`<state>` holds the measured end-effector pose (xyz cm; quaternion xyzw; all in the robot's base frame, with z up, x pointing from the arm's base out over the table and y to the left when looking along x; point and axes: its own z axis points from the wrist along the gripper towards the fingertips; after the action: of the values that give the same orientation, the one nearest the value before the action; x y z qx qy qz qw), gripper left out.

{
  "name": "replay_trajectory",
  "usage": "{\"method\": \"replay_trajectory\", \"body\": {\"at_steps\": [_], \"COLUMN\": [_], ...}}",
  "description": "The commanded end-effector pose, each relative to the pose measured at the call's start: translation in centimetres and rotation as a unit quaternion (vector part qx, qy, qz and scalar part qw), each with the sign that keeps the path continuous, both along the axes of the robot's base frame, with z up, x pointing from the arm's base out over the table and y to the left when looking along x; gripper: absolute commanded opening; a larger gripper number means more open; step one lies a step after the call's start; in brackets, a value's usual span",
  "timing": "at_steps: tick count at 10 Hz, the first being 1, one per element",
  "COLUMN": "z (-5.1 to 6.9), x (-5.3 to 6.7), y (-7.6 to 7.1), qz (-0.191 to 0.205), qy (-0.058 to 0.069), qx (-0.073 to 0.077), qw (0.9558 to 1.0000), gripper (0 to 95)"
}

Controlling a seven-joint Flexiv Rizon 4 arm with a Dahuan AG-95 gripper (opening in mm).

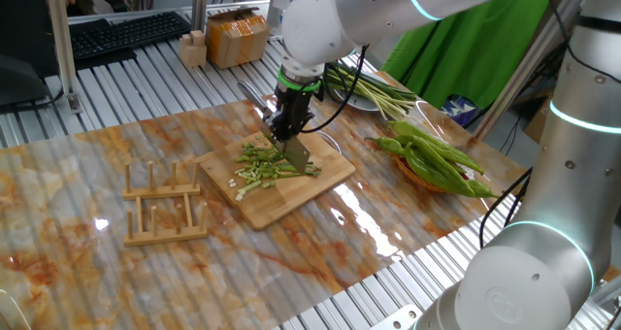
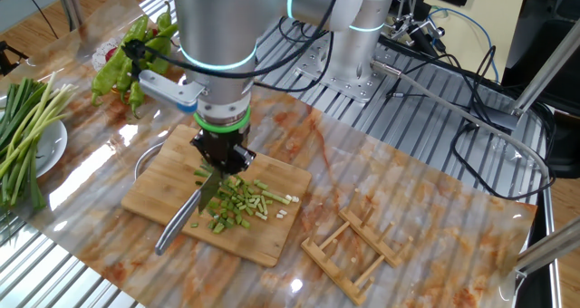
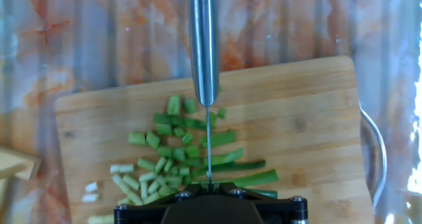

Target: Chop the green garlic

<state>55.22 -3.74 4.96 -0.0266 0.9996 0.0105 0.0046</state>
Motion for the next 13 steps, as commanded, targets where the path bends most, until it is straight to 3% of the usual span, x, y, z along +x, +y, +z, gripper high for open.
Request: {"method": "replay_trajectory", "body": {"at_steps": [1, 2, 5, 6, 8, 9, 13], "z": [-3.4, -3.5, -3.2, -2.7, 0.3, 1.3, 2.1], "x": [0.0, -0.1, -0.1, -0.1, -0.1, -0.1, -0.2], "y": [0.0, 0.0, 0.1, 0.1, 0.0, -0.1, -0.2], "qz": [-0.003, -0.004, -0.007, -0.007, -0.004, -0.003, -0.003], "qy": [-0.017, -0.004, -0.003, 0.003, 0.021, 0.021, 0.017], "qx": [0.006, 0.012, 0.010, 0.004, -0.008, -0.011, -0.020], "qw": [0.9998, 0.9999, 0.9999, 1.0000, 0.9997, 0.9997, 0.9996], "gripper": [0.0, 0.0, 0.0, 0.0, 0.0, 0.0, 0.0]}}
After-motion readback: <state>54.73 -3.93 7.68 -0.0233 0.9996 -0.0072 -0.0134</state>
